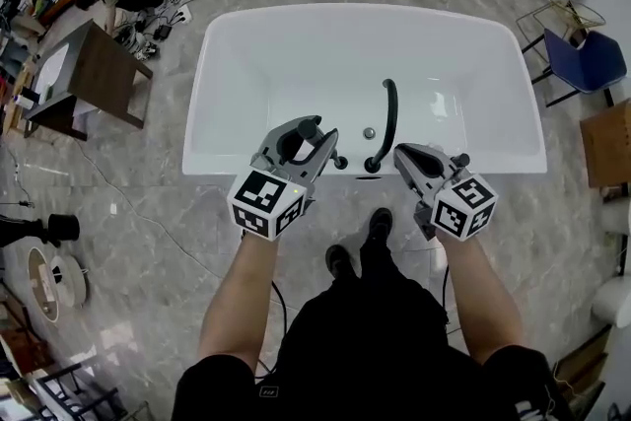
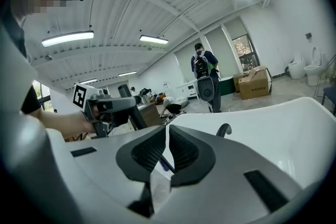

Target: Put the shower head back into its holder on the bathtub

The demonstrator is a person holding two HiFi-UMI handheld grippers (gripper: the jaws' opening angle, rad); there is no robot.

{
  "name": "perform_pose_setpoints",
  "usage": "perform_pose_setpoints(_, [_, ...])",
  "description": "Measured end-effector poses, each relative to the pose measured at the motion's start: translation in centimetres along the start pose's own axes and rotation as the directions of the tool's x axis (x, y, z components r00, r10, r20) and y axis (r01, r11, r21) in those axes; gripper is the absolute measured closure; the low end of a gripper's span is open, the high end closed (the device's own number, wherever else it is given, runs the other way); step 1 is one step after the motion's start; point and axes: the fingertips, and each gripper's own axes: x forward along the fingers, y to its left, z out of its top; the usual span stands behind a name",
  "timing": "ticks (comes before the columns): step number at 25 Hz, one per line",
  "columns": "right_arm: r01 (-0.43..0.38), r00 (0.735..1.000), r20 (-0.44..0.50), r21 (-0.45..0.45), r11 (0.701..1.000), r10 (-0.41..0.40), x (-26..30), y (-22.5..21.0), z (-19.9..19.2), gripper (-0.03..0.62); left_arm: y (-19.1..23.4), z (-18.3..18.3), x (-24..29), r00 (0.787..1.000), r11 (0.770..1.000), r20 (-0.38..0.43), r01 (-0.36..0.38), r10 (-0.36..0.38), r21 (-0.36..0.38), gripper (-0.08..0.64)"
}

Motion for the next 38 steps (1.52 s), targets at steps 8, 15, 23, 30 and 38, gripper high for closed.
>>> perform_pose_setpoints(8, [0.033, 0.997, 0.066, 0.024, 0.999, -0.034, -2.5, -1.4, 0.4, 0.575, 0.3, -6.2, 3.8, 0.99, 0.999, -0.141, -0.034, 0.027, -0.043, 0.419])
perform_pose_setpoints(15, [0.032, 0.998, 0.047, 0.067, 0.997, -0.035, -3.0, -2.4, -1.1, 0.577, 0.4, -11.1, 6.6, 0.968, 0.996, -0.249, -0.058, 0.04, -0.063, 0.419])
perform_pose_setpoints(23, [0.002, 0.999, 0.043, 0.076, 0.997, -0.005, -2.5, -3.2, -1.1, 0.577, 0.7, -16.7, 8.9, 0.927, 0.993, -0.37, -0.089, 0.056, -0.072, 0.417])
perform_pose_setpoints(30, [-0.008, 1.0, 0.0, 0.084, 0.996, 0.008, -1.2, -3.7, -2.2, 0.577, 1.7, -20.4, 9.6, 0.894, 0.987, -0.442, -0.128, 0.072, -0.097, 0.417])
perform_pose_setpoints(38, [-0.026, 0.999, -0.029, 0.09, 0.996, 0.029, 0.0, -4.3, -3.0, 0.577, 2.1, -24.3, 9.3, 0.857, 0.979, -0.511, -0.159, 0.073, -0.126, 0.417])
